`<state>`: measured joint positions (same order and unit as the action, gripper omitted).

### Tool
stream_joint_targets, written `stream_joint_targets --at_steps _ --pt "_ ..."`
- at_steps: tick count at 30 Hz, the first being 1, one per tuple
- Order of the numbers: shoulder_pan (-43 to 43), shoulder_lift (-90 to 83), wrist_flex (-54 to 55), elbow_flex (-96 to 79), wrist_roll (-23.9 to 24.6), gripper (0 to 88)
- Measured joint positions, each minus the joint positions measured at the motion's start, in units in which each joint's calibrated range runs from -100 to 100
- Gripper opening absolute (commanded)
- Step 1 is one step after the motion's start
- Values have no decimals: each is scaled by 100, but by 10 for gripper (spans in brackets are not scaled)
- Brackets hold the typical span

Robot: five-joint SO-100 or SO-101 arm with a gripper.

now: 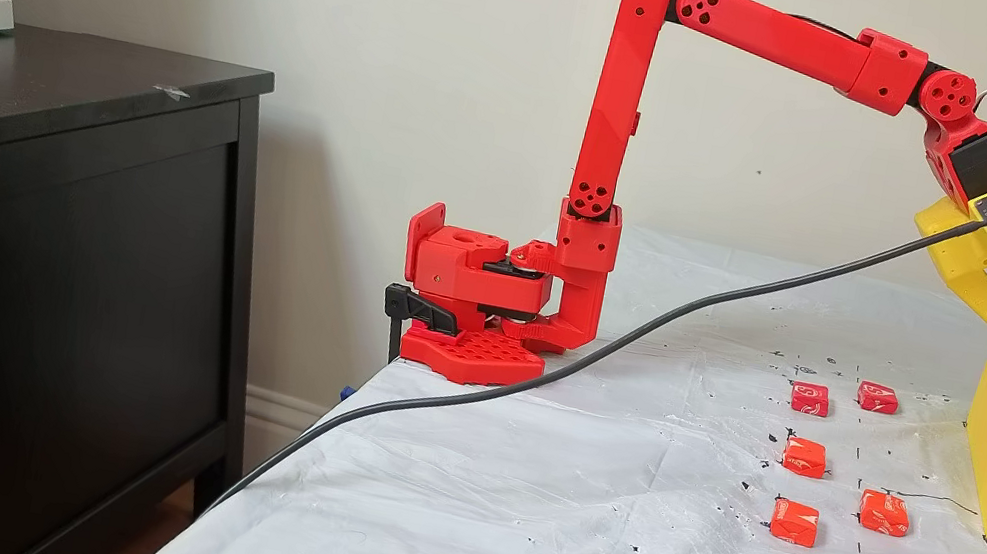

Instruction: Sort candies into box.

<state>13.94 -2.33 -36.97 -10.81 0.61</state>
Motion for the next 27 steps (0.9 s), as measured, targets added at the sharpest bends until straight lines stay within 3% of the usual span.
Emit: stream_joint_targets --at_steps 5,12,22,27 --pt "0 0 0 0 -10 355" --pt "73 0 0 -245 15 5" --pt "73 -144 -510 -245 161 2" --pt "146 -373 -1295 -245 156 2"
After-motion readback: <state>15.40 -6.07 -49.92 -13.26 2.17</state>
